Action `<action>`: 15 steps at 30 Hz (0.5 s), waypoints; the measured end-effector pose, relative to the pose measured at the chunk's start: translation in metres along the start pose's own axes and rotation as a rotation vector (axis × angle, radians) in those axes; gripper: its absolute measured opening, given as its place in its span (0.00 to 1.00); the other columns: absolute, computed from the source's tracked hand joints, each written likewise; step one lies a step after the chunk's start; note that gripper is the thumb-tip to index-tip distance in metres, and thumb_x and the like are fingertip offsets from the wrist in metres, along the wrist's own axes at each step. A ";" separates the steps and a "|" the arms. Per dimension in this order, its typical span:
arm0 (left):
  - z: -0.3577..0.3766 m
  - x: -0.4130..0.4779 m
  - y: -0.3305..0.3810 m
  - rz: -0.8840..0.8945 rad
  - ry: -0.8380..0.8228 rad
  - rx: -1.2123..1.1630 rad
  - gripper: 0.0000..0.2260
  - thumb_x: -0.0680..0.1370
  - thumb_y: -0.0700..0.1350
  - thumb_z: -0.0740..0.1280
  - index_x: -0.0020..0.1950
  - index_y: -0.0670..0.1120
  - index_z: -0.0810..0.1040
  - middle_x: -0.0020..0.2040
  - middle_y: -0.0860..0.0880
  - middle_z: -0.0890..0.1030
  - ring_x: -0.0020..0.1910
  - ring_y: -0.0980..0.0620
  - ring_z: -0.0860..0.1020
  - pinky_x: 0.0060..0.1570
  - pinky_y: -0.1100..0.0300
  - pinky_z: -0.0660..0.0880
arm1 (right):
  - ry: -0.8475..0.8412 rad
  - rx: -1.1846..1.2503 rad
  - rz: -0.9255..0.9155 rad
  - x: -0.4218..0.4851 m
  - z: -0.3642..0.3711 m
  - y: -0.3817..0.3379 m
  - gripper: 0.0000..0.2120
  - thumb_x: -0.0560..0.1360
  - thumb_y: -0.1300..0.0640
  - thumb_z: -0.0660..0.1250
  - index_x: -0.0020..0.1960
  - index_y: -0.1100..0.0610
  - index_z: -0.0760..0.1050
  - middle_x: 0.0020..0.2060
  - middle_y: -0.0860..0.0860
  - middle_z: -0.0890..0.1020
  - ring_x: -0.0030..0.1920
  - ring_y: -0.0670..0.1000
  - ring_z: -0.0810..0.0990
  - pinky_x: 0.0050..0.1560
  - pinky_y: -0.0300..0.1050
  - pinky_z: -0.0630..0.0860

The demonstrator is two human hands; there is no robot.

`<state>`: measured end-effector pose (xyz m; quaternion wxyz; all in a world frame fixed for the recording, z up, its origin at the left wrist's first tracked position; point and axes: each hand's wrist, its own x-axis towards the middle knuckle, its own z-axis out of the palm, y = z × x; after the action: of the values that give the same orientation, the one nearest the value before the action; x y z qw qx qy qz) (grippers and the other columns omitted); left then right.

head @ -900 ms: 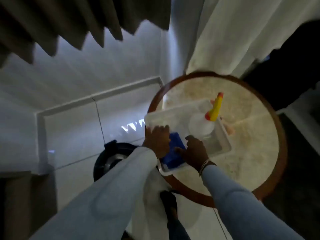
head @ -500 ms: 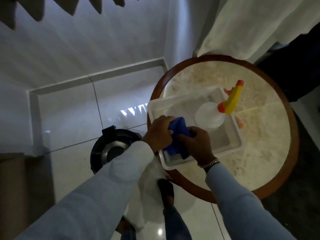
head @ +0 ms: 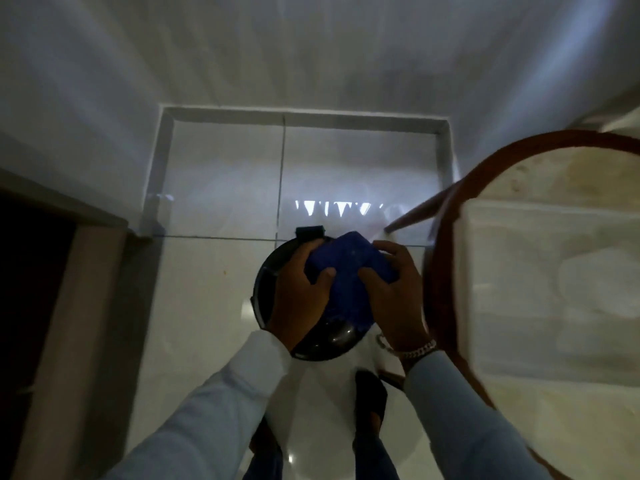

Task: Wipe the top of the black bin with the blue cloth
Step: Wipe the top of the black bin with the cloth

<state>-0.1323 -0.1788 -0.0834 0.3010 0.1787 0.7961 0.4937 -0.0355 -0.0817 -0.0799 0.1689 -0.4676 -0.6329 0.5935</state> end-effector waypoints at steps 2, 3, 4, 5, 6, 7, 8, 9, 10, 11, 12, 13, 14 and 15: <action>-0.011 0.012 -0.043 -0.013 0.011 0.058 0.23 0.77 0.40 0.67 0.72 0.45 0.66 0.67 0.46 0.75 0.65 0.49 0.74 0.66 0.55 0.72 | 0.019 -0.026 -0.008 0.021 0.024 0.032 0.16 0.72 0.67 0.67 0.57 0.54 0.73 0.48 0.43 0.79 0.51 0.47 0.79 0.51 0.34 0.78; -0.017 0.017 -0.067 0.000 0.007 0.125 0.27 0.76 0.42 0.68 0.73 0.46 0.63 0.70 0.44 0.71 0.69 0.48 0.70 0.69 0.51 0.68 | 0.028 -0.025 0.006 0.033 0.034 0.048 0.15 0.72 0.68 0.66 0.58 0.57 0.74 0.50 0.45 0.79 0.53 0.49 0.79 0.54 0.39 0.78; -0.022 0.020 -0.090 0.008 -0.028 0.208 0.33 0.75 0.45 0.70 0.75 0.46 0.57 0.75 0.44 0.64 0.73 0.47 0.63 0.73 0.49 0.62 | 0.033 -0.036 0.026 0.045 0.041 0.063 0.15 0.72 0.68 0.66 0.58 0.60 0.74 0.52 0.49 0.80 0.55 0.52 0.78 0.58 0.45 0.77; -0.026 0.021 -0.111 0.023 -0.103 0.293 0.39 0.74 0.47 0.71 0.77 0.46 0.50 0.78 0.45 0.55 0.77 0.47 0.53 0.75 0.48 0.54 | 0.035 -0.069 0.036 0.055 0.045 0.077 0.15 0.72 0.68 0.66 0.58 0.60 0.74 0.53 0.52 0.79 0.56 0.54 0.78 0.60 0.49 0.76; -0.029 0.022 -0.130 0.056 -0.205 0.393 0.45 0.73 0.50 0.73 0.77 0.46 0.43 0.79 0.47 0.46 0.77 0.48 0.44 0.76 0.47 0.47 | 0.029 -0.152 0.028 0.064 0.046 0.090 0.15 0.72 0.68 0.66 0.58 0.60 0.75 0.53 0.53 0.79 0.57 0.56 0.77 0.60 0.48 0.74; -0.030 0.024 -0.146 0.107 -0.311 0.510 0.50 0.71 0.54 0.73 0.76 0.46 0.38 0.79 0.47 0.39 0.77 0.48 0.37 0.77 0.46 0.41 | 0.013 -0.285 -0.003 0.071 0.047 0.104 0.16 0.72 0.66 0.66 0.59 0.60 0.74 0.55 0.55 0.78 0.59 0.57 0.76 0.60 0.46 0.72; -0.031 0.027 -0.158 0.156 -0.394 0.628 0.54 0.69 0.59 0.73 0.75 0.46 0.34 0.78 0.46 0.36 0.76 0.47 0.34 0.77 0.44 0.39 | -0.008 -0.441 -0.053 0.077 0.048 0.116 0.17 0.73 0.64 0.67 0.61 0.60 0.74 0.58 0.57 0.77 0.61 0.58 0.75 0.61 0.44 0.70; -0.031 0.030 -0.168 0.191 -0.453 0.730 0.58 0.66 0.63 0.73 0.75 0.45 0.33 0.78 0.44 0.34 0.76 0.46 0.32 0.77 0.43 0.39 | -0.033 -0.589 -0.118 0.081 0.047 0.125 0.18 0.73 0.60 0.67 0.63 0.59 0.73 0.63 0.59 0.74 0.64 0.59 0.72 0.63 0.45 0.67; -0.030 0.036 -0.176 0.213 -0.489 0.807 0.60 0.64 0.65 0.73 0.75 0.44 0.32 0.78 0.44 0.33 0.76 0.45 0.32 0.76 0.43 0.39 | -0.064 -0.714 -0.192 0.084 0.048 0.134 0.20 0.74 0.56 0.67 0.66 0.57 0.72 0.68 0.60 0.71 0.68 0.60 0.69 0.66 0.49 0.66; -0.029 0.042 -0.181 0.232 -0.511 0.865 0.62 0.62 0.67 0.73 0.75 0.44 0.32 0.78 0.43 0.33 0.76 0.45 0.32 0.76 0.42 0.40 | -0.104 -0.816 -0.283 0.087 0.049 0.140 0.22 0.75 0.52 0.66 0.68 0.55 0.70 0.72 0.60 0.67 0.71 0.61 0.66 0.69 0.54 0.65; -0.028 0.048 -0.185 0.254 -0.529 0.910 0.63 0.61 0.68 0.73 0.75 0.43 0.32 0.78 0.43 0.33 0.76 0.45 0.32 0.76 0.42 0.40 | -0.161 -0.903 -0.364 0.090 0.052 0.145 0.24 0.76 0.47 0.64 0.69 0.53 0.68 0.74 0.59 0.64 0.72 0.61 0.64 0.70 0.59 0.64; -0.027 0.053 -0.191 0.276 -0.543 0.945 0.64 0.59 0.69 0.73 0.75 0.43 0.33 0.78 0.43 0.34 0.76 0.45 0.33 0.76 0.41 0.41 | -0.225 -0.971 -0.411 0.094 0.056 0.153 0.27 0.75 0.42 0.61 0.71 0.51 0.65 0.75 0.58 0.62 0.73 0.62 0.61 0.70 0.63 0.63; -0.028 0.056 -0.194 0.304 -0.544 0.974 0.65 0.58 0.70 0.73 0.75 0.44 0.33 0.78 0.43 0.34 0.77 0.45 0.33 0.76 0.41 0.42 | -0.271 -1.013 -0.434 0.096 0.060 0.157 0.30 0.74 0.38 0.59 0.73 0.49 0.62 0.76 0.56 0.60 0.74 0.62 0.59 0.70 0.65 0.63; -0.029 0.059 -0.197 0.325 -0.542 0.986 0.65 0.57 0.70 0.73 0.76 0.44 0.33 0.78 0.44 0.35 0.77 0.45 0.34 0.76 0.41 0.42 | -0.284 -1.038 -0.450 0.097 0.064 0.163 0.32 0.74 0.35 0.56 0.74 0.47 0.59 0.77 0.55 0.58 0.75 0.62 0.56 0.69 0.65 0.63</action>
<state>-0.1930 -0.2524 -0.2673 0.2954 0.5373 0.7888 0.0414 -0.0698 -0.0660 -0.2764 -0.0469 -0.2591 -0.9411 0.2120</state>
